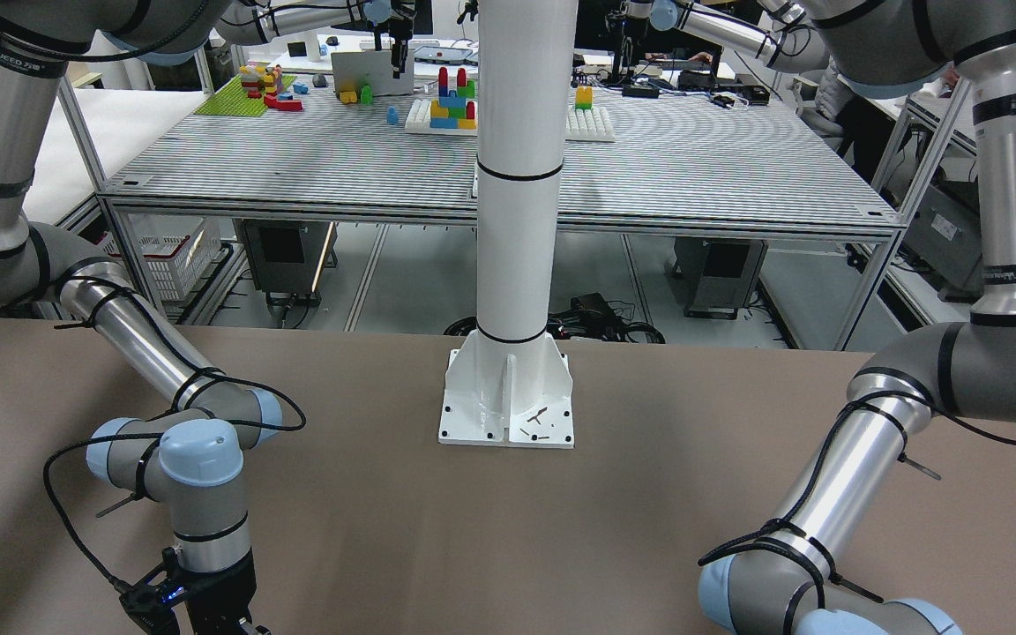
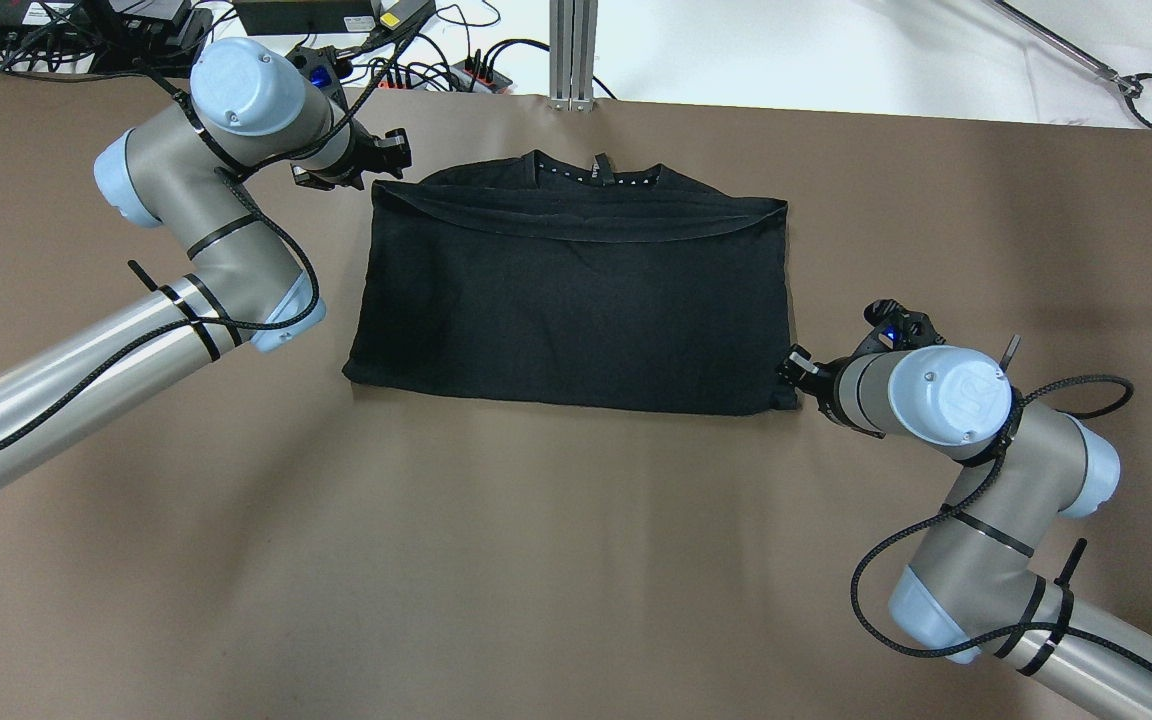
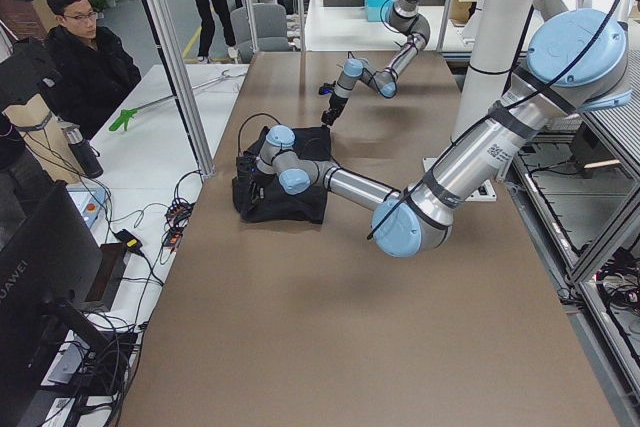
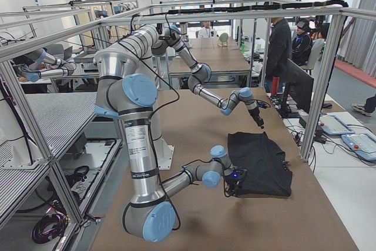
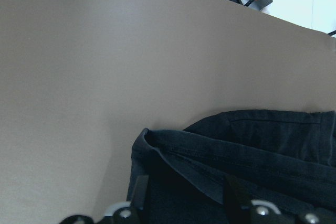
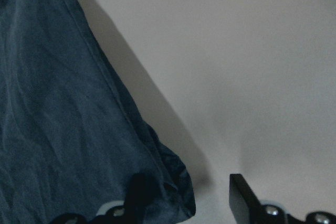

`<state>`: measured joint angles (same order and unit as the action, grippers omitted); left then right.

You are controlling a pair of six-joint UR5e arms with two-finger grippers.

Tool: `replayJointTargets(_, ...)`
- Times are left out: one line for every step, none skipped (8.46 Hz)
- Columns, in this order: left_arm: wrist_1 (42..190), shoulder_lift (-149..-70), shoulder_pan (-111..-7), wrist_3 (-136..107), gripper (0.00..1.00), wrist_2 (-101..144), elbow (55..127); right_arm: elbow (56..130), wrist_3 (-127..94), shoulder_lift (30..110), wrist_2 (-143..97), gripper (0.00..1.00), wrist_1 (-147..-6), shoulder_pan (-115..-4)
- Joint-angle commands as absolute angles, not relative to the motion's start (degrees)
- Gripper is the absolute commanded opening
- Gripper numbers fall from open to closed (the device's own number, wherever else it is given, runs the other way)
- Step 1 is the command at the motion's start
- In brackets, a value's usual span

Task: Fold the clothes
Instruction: 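Open the right gripper and draw it back toward the robot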

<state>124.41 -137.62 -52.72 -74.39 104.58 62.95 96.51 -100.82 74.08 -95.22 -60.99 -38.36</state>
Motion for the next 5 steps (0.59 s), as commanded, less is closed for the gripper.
replayJointTargets(124.4, -138.2, -52.7, -74.4, 0.57, 104.4, 62.9, 96.1, -102.9, 74.2, -94.8, 0.63, -60.5, -36.9)
replayJointTargets(124.4, -138.3, -52.7, -74.5, 0.57, 104.4, 63.0, 96.1, -103.0, 74.3, -93.7, 0.63, -60.5, -36.0)
replayJointTargets(124.4, -138.3, -52.7, -74.5, 0.57, 104.4, 62.9, 96.2, -103.3, 74.2, -92.7, 0.57, -60.5, -35.5)
replayJointTargets(124.4, -138.2, -52.7, -74.4, 0.57, 104.2, 62.9, 96.1, -103.2, 74.2, -92.7, 0.43, -60.5, -35.5)
replayJointTargets(124.4, -138.2, -52.7, -74.5, 0.57, 104.1, 63.0, 96.2, -103.3, 74.2, -92.7, 0.14, -60.5, -35.5)
